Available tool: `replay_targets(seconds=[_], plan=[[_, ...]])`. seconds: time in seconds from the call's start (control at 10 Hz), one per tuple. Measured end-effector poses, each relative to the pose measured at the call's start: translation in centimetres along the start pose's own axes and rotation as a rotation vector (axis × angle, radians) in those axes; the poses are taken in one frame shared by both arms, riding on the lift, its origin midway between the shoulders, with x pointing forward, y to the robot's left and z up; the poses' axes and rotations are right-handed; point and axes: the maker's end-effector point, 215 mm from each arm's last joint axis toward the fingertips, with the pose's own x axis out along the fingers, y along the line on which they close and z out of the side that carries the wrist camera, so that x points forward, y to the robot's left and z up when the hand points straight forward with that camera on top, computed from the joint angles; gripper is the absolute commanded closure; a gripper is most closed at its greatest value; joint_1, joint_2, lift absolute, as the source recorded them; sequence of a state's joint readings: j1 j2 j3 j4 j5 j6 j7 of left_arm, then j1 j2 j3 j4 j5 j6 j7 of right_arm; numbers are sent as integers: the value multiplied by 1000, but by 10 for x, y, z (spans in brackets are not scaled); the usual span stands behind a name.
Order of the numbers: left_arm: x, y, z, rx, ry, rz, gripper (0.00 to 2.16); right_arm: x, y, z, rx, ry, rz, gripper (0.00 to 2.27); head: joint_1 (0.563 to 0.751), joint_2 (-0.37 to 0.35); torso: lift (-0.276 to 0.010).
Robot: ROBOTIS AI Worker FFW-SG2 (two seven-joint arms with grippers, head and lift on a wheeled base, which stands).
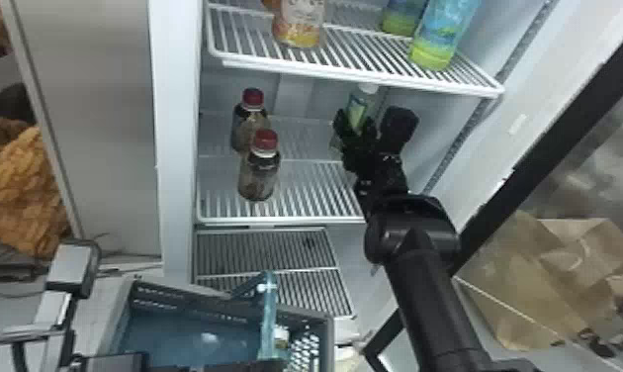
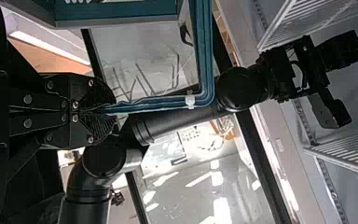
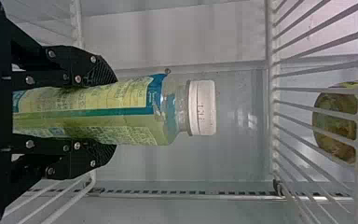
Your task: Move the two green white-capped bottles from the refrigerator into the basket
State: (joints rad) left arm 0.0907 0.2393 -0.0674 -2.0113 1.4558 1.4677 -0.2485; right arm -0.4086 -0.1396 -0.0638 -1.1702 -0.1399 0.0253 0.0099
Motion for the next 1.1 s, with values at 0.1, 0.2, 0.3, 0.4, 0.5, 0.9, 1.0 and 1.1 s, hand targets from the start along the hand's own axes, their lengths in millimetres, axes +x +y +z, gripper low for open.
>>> replay_targets(seconds=[0.1, 0.2, 0.3, 0.4, 0.5, 0.9, 1.0, 1.1], plan=[[0, 0, 0, 0, 2, -1, 1161, -3, 2, -1, -1, -2, 8, 837, 695, -350, -263], [0, -1, -1, -1, 3, -3, 1161, -7, 3, -5, -2, 1, 17, 837, 695, -350, -263], [0, -1, -2, -3, 3, -4, 1161, -12, 4, -7, -1, 0, 24, 837, 695, -350, -263], [0, -1, -2, -4, 4, -4, 1161, -19, 2, -8, 1, 0, 30, 837, 695, -350, -263], [0, 0, -3, -6, 5, -4, 1161, -28, 0, -7, 2, 0, 30, 837, 695, -350, -263], [-1, 0, -6, -11, 9, -7, 1161, -58, -6, -12, 4, 18, 45, 837, 695, -350, -263], [-1, 0, -6, -12, 10, -7, 1161, -64, -8, -10, 2, 19, 49, 837, 695, -350, -263], [-1, 0, -8, -13, 14, -5, 1161, -74, -10, -7, 5, 18, 54, 837, 695, -350, -263]])
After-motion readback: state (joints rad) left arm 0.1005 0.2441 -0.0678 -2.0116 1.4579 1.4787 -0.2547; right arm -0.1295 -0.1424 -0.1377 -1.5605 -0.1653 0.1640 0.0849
